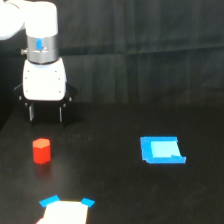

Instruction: Pick up the red object from the table

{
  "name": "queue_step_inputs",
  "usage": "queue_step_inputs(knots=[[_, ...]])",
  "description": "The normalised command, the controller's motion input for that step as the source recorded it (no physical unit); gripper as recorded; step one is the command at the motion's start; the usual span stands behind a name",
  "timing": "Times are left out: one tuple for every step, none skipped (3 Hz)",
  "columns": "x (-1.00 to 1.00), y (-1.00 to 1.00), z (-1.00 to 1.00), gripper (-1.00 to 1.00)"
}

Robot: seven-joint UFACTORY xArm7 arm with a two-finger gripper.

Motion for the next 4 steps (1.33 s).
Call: queue_step_inputs(knots=[[0.32,-1.0,0.19,0.95],[0.59,-0.94,0.16,1.0],[0.25,-0.89,-0.2,-0.44],[0.47,-1.0,-0.15,1.0]])
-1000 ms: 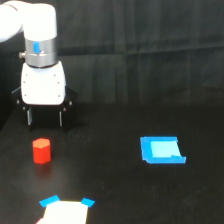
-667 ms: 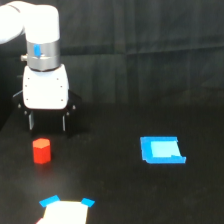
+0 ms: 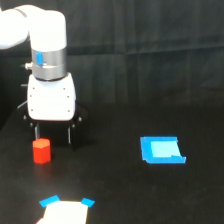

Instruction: Pick up the red object from the table

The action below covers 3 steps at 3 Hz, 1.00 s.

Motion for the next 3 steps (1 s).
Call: queue_step_inputs(knots=[[0.54,-1.0,-0.32,0.52],[1.0,-0.84,-0.35,-0.03],[1.0,-0.58,-0.54,-0.04]])
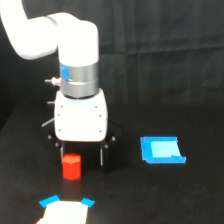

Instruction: Pick up the red object from the table

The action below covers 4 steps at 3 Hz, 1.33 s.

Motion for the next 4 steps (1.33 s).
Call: queue_step_inputs(knots=[[0.2,0.26,-0.68,-1.0],[0.11,0.21,-0.24,-0.94],[0.39,0.2,-0.19,-0.71],[0.46,-0.06,0.74,-1.0]])
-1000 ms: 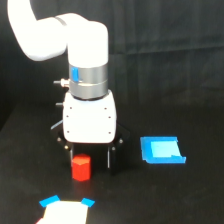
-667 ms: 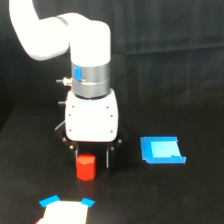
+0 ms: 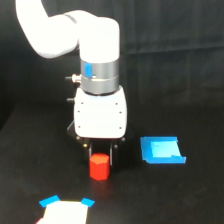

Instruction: Pick up the red object from the table

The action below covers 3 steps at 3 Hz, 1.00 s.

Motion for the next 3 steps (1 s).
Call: queue_step_inputs(knots=[[0.69,-0.25,1.0,-0.7],[0.0,0.8,1.0,-0.71],[0.14,0.47,1.0,-0.84]])
